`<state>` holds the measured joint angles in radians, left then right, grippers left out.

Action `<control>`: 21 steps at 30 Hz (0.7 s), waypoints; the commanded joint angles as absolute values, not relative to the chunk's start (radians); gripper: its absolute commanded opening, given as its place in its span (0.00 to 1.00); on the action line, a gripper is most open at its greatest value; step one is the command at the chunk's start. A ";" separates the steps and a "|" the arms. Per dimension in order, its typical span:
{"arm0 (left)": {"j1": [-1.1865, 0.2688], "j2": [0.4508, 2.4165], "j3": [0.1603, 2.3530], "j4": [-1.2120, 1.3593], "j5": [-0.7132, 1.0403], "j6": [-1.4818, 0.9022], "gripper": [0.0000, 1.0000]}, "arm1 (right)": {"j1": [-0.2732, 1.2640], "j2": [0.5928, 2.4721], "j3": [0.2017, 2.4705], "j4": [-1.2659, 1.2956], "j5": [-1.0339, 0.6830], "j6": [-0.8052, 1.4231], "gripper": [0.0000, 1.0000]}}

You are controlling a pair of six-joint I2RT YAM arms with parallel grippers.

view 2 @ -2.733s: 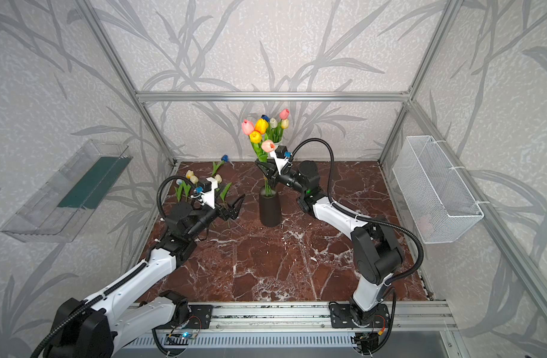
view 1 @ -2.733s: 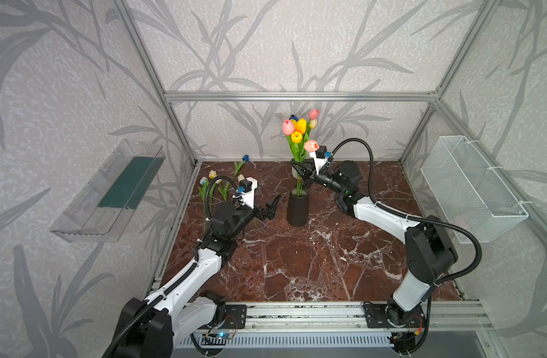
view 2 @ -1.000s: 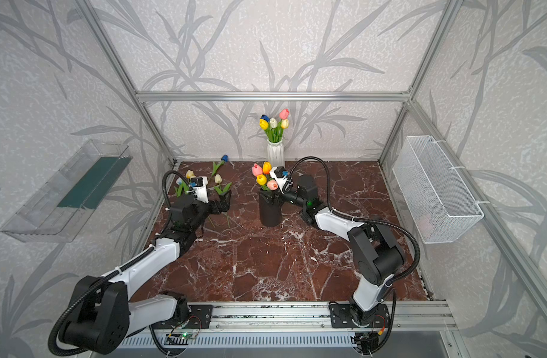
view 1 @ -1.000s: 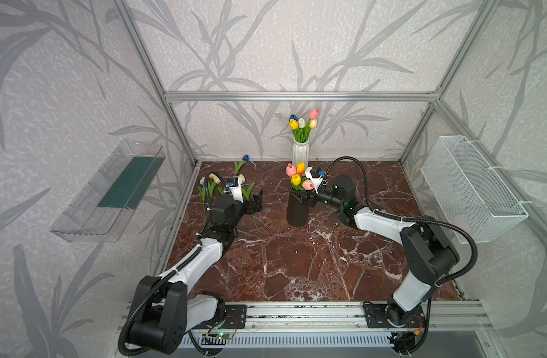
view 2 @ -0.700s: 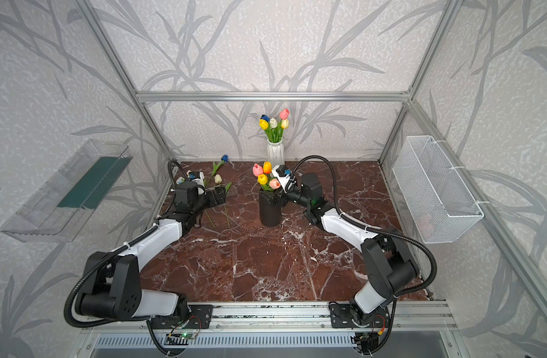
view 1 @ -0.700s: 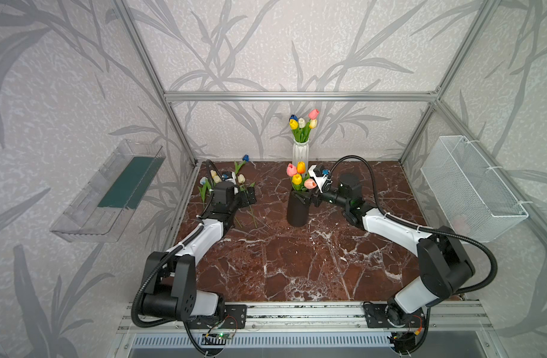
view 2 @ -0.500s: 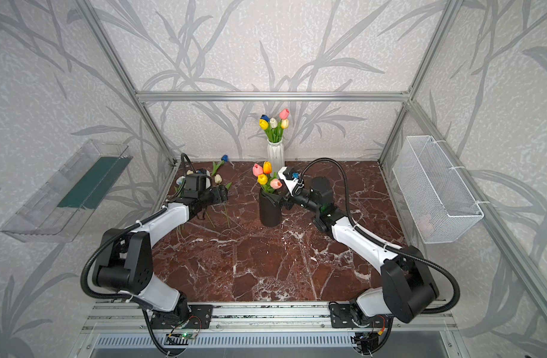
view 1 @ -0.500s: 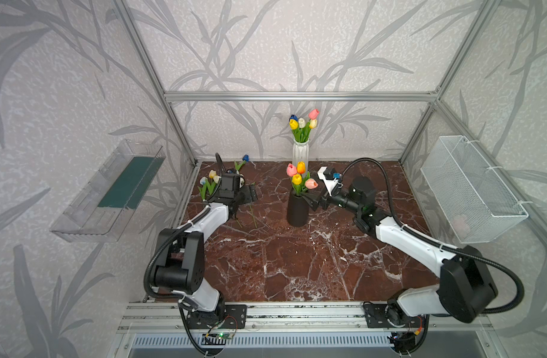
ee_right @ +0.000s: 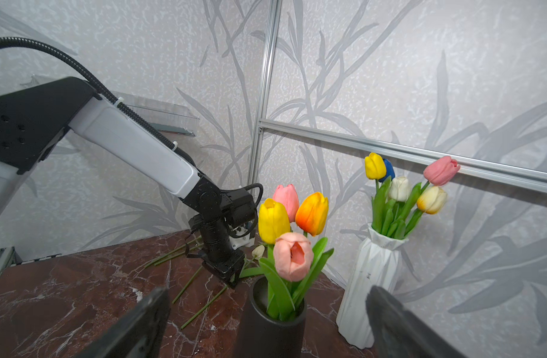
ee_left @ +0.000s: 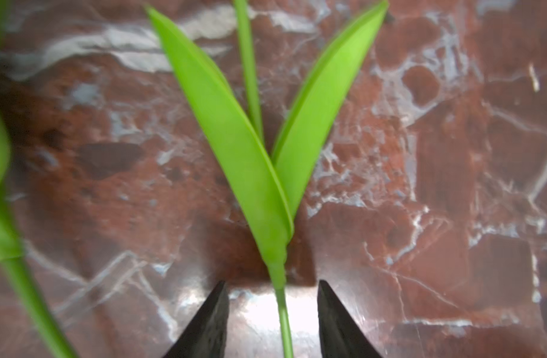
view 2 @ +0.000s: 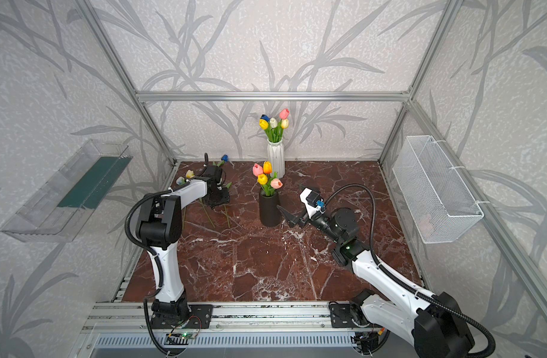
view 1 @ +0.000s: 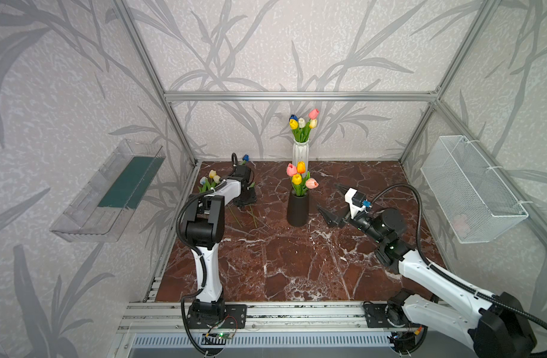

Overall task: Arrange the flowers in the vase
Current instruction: 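Retract the right gripper from the bunch while the left nears a white tulip, then grasp a white tulip stem with the left gripper and lift it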

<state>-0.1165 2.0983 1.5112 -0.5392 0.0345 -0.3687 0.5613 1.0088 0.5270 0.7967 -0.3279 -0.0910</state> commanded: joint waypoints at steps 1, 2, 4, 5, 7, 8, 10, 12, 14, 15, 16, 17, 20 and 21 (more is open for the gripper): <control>-0.110 2.141 1.564 -0.640 0.011 -0.377 0.40 | 0.571 0.975 0.478 0.919 -0.263 -0.085 0.99; -0.110 2.153 1.574 -0.645 0.011 -0.375 0.40 | 0.571 0.966 0.463 0.926 -0.255 -0.086 1.00; -0.110 2.175 1.595 -0.663 0.014 -0.371 0.26 | 0.573 0.955 0.435 0.954 -0.237 -0.093 1.00; -0.110 2.181 1.601 -0.668 0.018 -0.368 0.21 | 0.572 0.947 0.422 0.971 -0.224 -0.098 1.00; -0.112 2.181 1.598 -0.669 0.025 -0.367 0.14 | 0.571 0.933 0.403 0.985 -0.185 -0.103 1.00; -0.111 2.175 1.588 -0.661 0.025 -0.368 0.12 | 0.572 0.925 0.393 0.988 -0.170 -0.107 1.00; -0.112 2.157 1.568 -0.647 0.021 -0.368 0.03 | 0.572 0.914 0.386 0.984 -0.160 -0.122 1.00; -0.112 2.126 1.541 -0.628 0.020 -0.368 0.01 | 0.571 0.922 0.390 0.970 -0.136 -0.132 1.00; -0.113 2.075 1.510 -0.605 0.033 -0.367 0.00 | 0.571 0.933 0.396 0.965 -0.095 -0.115 1.00; -0.114 2.044 1.492 -0.588 0.039 -0.367 0.00 | 0.571 0.940 0.394 0.972 -0.083 -0.108 1.00; -0.119 2.001 1.467 -0.565 0.045 -0.365 0.00 | 0.571 0.947 0.396 0.975 -0.079 -0.106 0.99; -0.121 1.948 1.436 -0.531 0.056 -0.361 0.00 | 0.571 0.952 0.397 0.976 -0.079 -0.104 1.00; -0.151 1.755 1.302 -0.367 0.052 -0.329 0.00 | 0.571 0.957 0.400 0.979 -0.075 -0.099 1.00; -0.167 1.687 1.250 -0.300 0.038 -0.318 0.00 | 0.571 0.957 0.400 0.983 -0.071 -0.094 0.99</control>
<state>-0.1303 1.8790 1.3167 -0.4751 0.0483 -0.3492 0.5659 0.9558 0.3885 0.9241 -0.1047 -0.1047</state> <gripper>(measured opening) 0.048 0.995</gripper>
